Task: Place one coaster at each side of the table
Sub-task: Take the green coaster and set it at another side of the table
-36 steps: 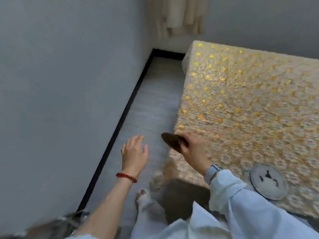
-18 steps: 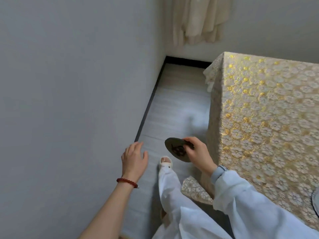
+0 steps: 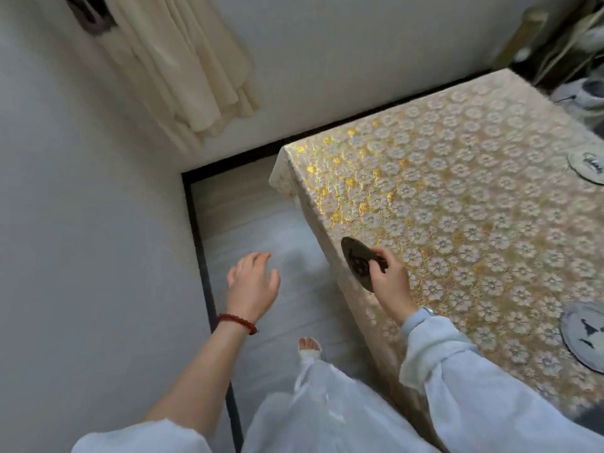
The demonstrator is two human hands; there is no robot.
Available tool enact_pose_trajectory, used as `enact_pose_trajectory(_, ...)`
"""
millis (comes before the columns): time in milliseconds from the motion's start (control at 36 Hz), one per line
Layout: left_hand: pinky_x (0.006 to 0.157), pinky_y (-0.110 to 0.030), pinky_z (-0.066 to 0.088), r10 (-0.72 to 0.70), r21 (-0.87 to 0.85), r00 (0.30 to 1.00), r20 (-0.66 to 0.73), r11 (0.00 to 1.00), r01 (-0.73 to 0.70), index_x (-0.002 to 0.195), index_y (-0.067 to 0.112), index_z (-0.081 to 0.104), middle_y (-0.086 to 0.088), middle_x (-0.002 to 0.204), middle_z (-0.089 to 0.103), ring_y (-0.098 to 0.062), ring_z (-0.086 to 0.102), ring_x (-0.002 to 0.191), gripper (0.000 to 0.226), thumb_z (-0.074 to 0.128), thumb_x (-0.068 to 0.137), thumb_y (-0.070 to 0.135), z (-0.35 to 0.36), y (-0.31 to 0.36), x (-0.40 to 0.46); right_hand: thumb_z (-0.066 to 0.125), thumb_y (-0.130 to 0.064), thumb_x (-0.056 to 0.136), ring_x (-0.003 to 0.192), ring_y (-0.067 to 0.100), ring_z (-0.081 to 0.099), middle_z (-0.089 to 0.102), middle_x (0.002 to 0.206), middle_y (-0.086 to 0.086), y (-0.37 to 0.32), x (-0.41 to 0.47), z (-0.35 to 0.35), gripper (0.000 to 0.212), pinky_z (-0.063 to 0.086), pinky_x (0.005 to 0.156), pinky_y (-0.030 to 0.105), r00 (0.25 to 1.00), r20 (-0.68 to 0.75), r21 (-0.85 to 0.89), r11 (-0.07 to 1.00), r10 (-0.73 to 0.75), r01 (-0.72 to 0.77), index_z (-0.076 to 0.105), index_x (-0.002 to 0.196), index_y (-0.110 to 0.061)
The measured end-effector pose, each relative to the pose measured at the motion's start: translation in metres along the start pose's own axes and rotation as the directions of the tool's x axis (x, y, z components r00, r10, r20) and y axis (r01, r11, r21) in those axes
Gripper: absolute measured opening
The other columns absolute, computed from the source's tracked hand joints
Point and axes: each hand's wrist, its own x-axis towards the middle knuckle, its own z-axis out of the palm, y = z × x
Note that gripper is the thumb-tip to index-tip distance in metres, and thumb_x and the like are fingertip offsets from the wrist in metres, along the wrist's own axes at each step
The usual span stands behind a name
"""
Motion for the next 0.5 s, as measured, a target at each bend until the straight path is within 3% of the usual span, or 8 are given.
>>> enact_pose_trajectory(111,0.105,-0.046,0.031,0.165,0.016,0.981,0.104,0.986,-0.168,0.127,0.012,0.046,-0.01,0.131,0.051,-0.026,0.043,0.124,0.042,0.051,0.087,0.024,0.008,0.03,0.047,0.041,-0.009,0.091,0.099,0.028,0.055,0.056,0.112,0.014,0.005,0.022,-0.014,0.022,0.053,0.072,0.036,0.976,-0.146,0.035,0.986,0.164,-0.161,0.053,0.109,-0.013)
enact_pose_trajectory(222,0.108,-0.044,0.027,0.302,0.032,0.917,0.26,0.947,-0.321,0.131,0.014,0.04,-0.009,0.134,0.047,-0.024,0.039,0.126,0.045,0.048,0.089,0.026,0.025,0.058,0.08,0.039,-0.008,0.093,0.105,0.025,0.052,0.056,0.115,0.015,0.011,0.035,-0.024,0.024,0.044,0.085,0.032,0.943,-0.194,0.067,0.963,0.271,-0.262,0.052,0.113,-0.009)
enact_pose_trajectory(306,0.109,-0.044,0.024,0.376,0.03,0.847,0.375,0.909,-0.416,0.134,0.016,0.036,-0.009,0.137,0.043,-0.024,0.038,0.127,0.045,0.047,0.09,0.025,0.036,0.078,0.099,0.042,-0.006,0.092,0.106,0.02,0.049,0.056,0.118,0.015,0.013,0.046,-0.03,0.026,0.041,0.09,0.03,0.927,-0.16,0.108,0.939,0.339,-0.325,0.052,0.116,-0.007)
enact_pose_trajectory(389,0.11,-0.046,0.024,0.441,0.026,0.763,0.472,0.859,-0.512,0.135,0.019,0.034,-0.008,0.139,0.041,-0.025,0.035,0.128,0.047,0.046,0.091,0.03,0.051,0.09,0.121,0.042,-0.007,0.092,0.118,0.027,0.047,0.052,0.128,0.014,0.016,0.056,-0.036,0.032,0.041,0.099,0.042,0.883,-0.151,0.14,0.894,0.445,-0.427,0.049,0.123,-0.011)
enact_pose_trajectory(500,0.109,-0.046,0.026,0.522,0.015,0.621,0.584,0.759,-0.651,0.134,0.018,0.034,-0.008,0.14,0.038,-0.026,0.033,0.128,0.048,0.047,0.09,0.03,0.068,0.102,0.152,0.038,-0.005,0.092,0.122,0.029,0.046,0.039,0.142,0.01,0.022,0.064,-0.043,0.046,0.042,0.099,0.045,0.816,-0.202,0.118,0.841,0.541,-0.529,0.032,0.136,-0.017)
